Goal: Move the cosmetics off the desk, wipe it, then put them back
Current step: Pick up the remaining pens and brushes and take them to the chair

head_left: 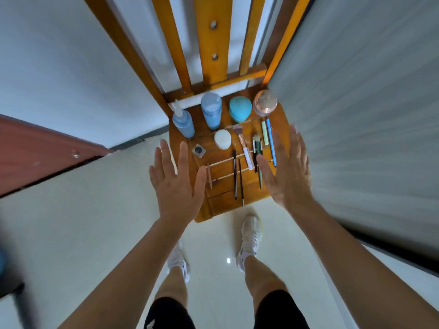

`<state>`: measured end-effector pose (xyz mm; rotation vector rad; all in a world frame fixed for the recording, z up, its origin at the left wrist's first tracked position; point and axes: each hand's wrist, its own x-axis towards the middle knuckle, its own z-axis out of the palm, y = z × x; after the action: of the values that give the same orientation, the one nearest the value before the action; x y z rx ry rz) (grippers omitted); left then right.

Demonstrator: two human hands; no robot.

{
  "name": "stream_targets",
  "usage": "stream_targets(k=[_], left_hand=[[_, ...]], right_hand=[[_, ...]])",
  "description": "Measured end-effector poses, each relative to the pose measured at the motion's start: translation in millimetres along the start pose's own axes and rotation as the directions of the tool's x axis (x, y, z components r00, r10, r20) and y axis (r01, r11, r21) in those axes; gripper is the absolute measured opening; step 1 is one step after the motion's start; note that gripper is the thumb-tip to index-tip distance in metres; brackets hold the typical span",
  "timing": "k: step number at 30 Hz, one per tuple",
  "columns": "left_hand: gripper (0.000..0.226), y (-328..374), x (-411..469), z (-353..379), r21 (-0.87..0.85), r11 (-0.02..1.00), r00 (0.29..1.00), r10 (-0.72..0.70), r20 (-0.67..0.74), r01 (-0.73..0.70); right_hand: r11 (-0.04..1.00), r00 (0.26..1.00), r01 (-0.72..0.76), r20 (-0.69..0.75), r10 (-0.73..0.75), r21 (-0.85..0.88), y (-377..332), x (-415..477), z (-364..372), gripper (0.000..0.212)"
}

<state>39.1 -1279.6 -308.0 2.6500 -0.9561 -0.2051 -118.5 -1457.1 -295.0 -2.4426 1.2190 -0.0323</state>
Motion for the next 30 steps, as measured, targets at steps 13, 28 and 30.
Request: stream_targets(k=[13,28,30], left_hand=[[0.065,15,-99,-348,0.030,0.969,0.828,-0.193,-0.527,0.245],[0.067,-146,-617,-560,-0.030,0.602,0.256,-0.384,-0.887,0.798],[0.067,-163,-696,-571,-0.055,0.524,0.179,-0.386,-0.905,0.850]], right_hand=[[0.730,0.701,0.682,-0.322,-0.636,0.044,-228,-24,-228,0.070],[-0.099,-0.038,0.985,-0.386,-0.922,0.139,-544,-456,-204,0.071],[-0.153,-0.084,0.970,-0.335,-0.938,0.186,-565,-530,-186,0.073]])
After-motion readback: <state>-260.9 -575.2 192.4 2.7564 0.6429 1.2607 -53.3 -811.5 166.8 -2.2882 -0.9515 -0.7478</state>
